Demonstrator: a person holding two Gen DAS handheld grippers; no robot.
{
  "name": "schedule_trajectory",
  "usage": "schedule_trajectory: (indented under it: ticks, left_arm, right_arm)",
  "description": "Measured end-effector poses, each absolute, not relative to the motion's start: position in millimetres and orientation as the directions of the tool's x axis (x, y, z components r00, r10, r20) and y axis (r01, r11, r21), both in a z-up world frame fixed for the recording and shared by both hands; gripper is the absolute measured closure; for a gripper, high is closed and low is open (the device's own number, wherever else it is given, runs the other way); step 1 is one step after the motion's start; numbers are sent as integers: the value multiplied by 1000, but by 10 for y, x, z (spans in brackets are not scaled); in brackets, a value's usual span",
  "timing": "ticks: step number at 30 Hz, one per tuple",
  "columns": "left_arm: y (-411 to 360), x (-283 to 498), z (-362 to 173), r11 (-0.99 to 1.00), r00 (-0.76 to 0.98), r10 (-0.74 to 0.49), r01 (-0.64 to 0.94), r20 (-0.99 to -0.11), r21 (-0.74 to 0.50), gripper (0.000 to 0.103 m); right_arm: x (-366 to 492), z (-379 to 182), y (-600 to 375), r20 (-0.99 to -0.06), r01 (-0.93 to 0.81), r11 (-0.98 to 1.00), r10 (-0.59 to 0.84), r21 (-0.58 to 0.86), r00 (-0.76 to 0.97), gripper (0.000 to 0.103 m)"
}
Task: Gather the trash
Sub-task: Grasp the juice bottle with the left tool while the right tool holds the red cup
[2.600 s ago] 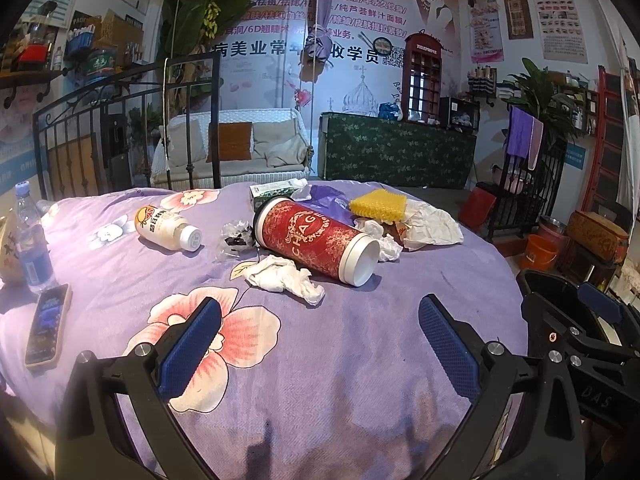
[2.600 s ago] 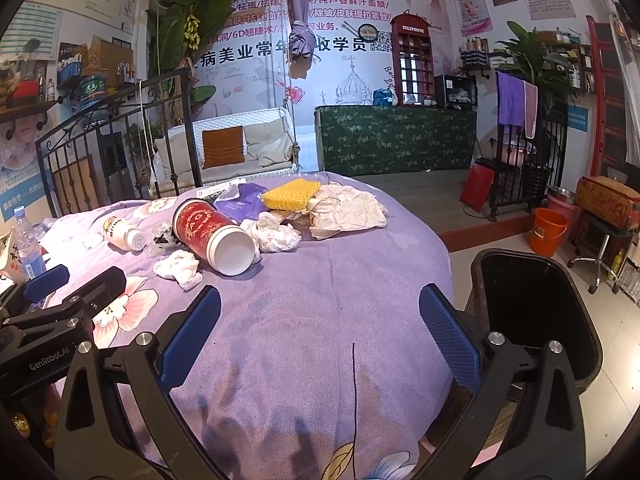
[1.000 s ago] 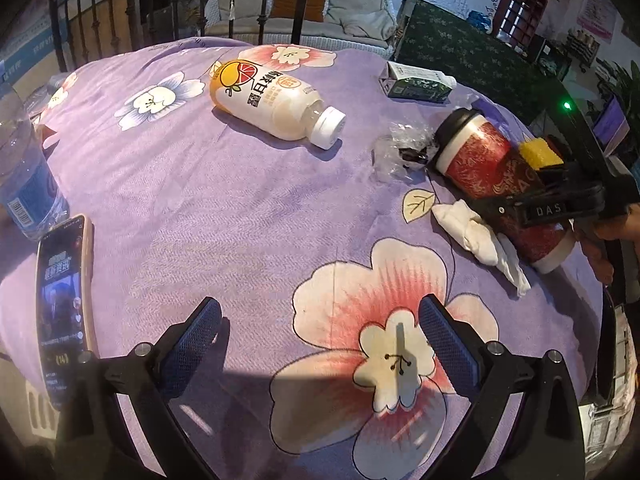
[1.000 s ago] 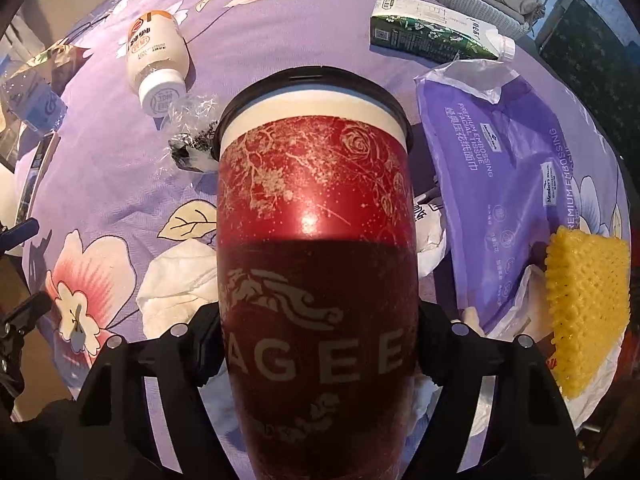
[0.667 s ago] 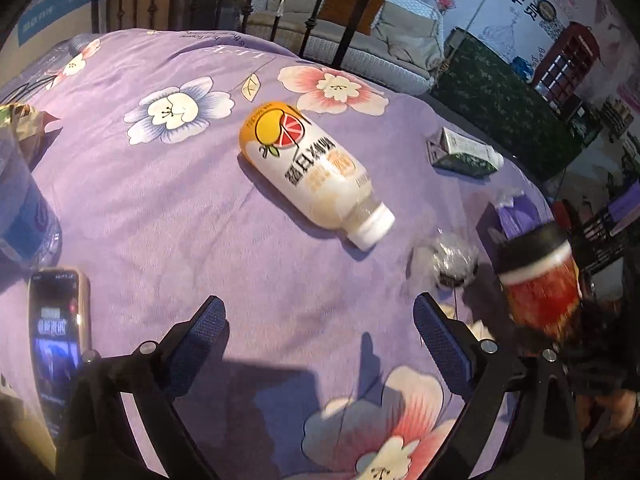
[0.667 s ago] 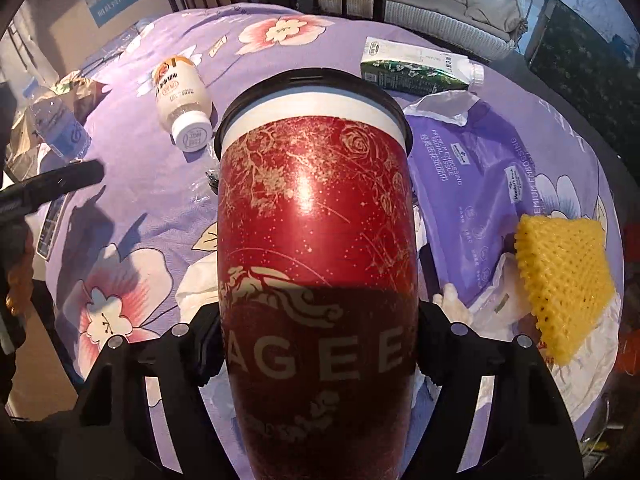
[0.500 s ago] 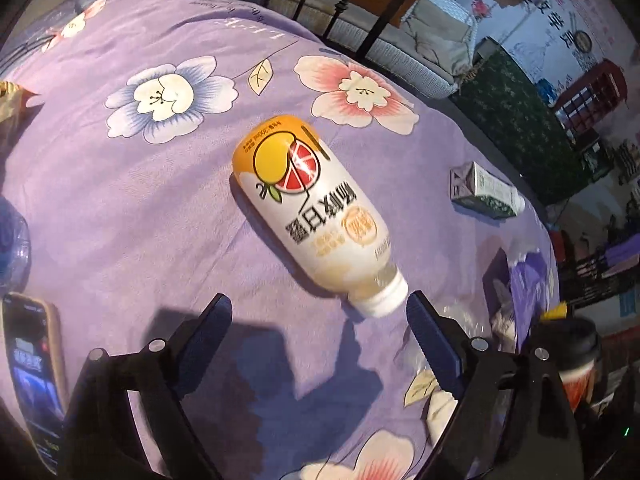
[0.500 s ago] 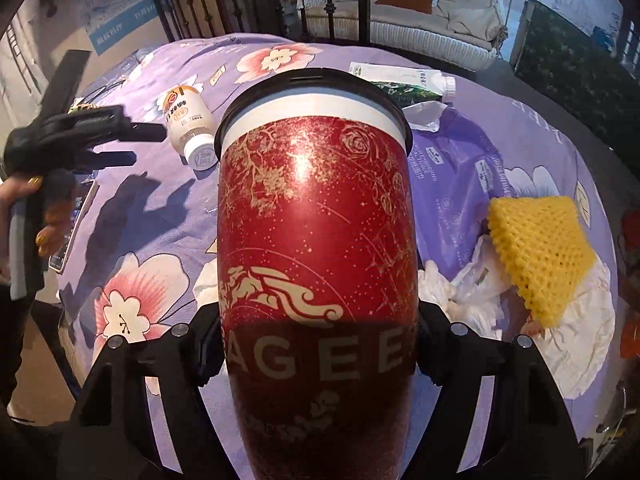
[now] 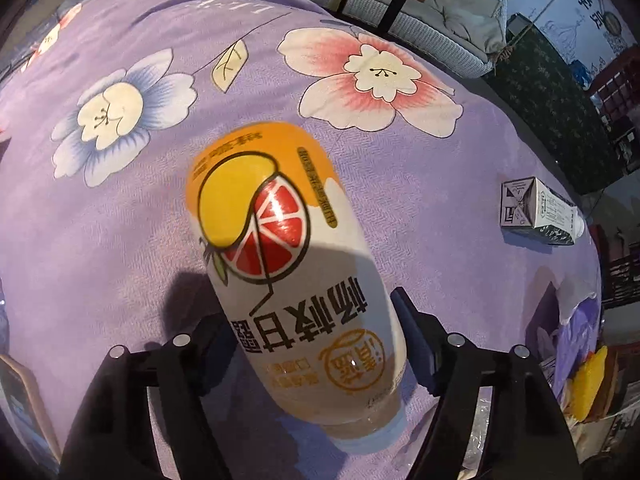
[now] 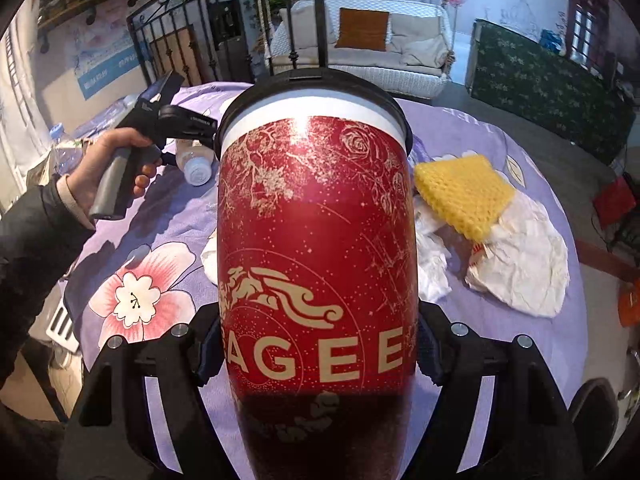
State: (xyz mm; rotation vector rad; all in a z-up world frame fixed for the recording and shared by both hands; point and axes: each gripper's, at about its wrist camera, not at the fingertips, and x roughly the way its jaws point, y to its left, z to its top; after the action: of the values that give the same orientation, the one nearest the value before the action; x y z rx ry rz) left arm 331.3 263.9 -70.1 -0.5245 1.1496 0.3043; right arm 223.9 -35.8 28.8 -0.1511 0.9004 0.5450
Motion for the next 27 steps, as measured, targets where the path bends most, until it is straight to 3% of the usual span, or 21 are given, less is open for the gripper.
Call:
schedule_trajectory:
  ticks: [6, 15, 20, 27]
  left_arm:
    - [2564, 3221, -683, 874, 410, -11, -439, -912, -208, 39]
    - [2242, 2726, -389, 902, 521, -76, -328, -850, -282, 39]
    - [1748, 2328, 29, 939, 625, -119, -182, -772, -291, 39]
    - [624, 1958, 279, 940, 636, -326, 140, -700, -310, 39]
  right_arm:
    - [2028, 228, -607, -757, -429, 888, 394, 167, 521, 29]
    - [1835, 147, -975, -723, -321, 921, 375, 220, 580, 29]
    - [1763, 62, -1203, -707, -244, 932, 362, 267, 608, 29]
    - [1604, 51, -1808, -682, -60, 939, 289, 339, 672, 29]
